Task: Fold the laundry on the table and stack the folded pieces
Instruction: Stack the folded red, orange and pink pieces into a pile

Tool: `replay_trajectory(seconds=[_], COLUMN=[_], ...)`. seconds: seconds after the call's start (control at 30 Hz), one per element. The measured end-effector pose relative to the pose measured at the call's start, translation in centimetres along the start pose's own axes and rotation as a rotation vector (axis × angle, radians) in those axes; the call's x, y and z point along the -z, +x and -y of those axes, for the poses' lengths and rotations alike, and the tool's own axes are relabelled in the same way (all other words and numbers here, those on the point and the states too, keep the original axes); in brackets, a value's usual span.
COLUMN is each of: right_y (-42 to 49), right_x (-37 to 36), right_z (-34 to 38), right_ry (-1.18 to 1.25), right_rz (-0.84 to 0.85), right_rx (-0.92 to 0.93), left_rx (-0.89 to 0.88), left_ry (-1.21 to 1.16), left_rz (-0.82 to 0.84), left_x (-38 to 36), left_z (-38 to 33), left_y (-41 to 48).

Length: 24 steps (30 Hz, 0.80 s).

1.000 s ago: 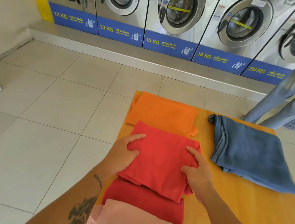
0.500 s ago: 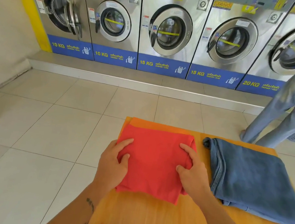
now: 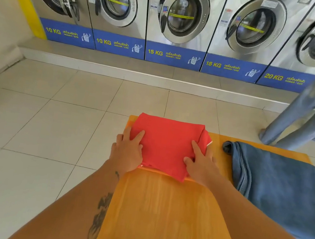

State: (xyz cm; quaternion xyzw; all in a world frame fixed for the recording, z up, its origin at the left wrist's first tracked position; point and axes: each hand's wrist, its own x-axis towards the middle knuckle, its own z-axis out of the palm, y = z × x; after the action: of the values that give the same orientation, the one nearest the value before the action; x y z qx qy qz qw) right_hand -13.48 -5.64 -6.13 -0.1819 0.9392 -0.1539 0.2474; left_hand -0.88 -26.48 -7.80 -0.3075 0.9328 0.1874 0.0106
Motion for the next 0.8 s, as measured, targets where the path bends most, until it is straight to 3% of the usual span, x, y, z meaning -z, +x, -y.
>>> replay_trajectory(seconds=[0.13,0.27,0.33,0.57,0.8], right_y=[-2.1,-6.5,-8.8,-15.9,-21.2], right_x=[1.1,1.0,0.3,-2.0,-3.0], right_z=[0.1,0.5,-0.1,-2.1,-3.4], right_ry=[-0.055,-0.130,-0.112,0.145,0.153], right_rz=[-0.031,-0.200,-0.206,0.327,0.364], right_rx=[0.018,0.159,0.226,0.104,0.057], left_rx=[-0.011,-0.081,-0.124,-0.012,-0.074], left_ry=[-0.040,-0.248,-0.326,-0.541,-0.424], left_rz=[-0.057,-0.164,-0.171,0.118,0.278], left_x=[0.7,1.8,1.9,0.4,0.1], left_z=[0.8,2.4,3.6,6.7,6.4], left_y=[-1.6,-6.2,-9.4,-20.0,-25.2])
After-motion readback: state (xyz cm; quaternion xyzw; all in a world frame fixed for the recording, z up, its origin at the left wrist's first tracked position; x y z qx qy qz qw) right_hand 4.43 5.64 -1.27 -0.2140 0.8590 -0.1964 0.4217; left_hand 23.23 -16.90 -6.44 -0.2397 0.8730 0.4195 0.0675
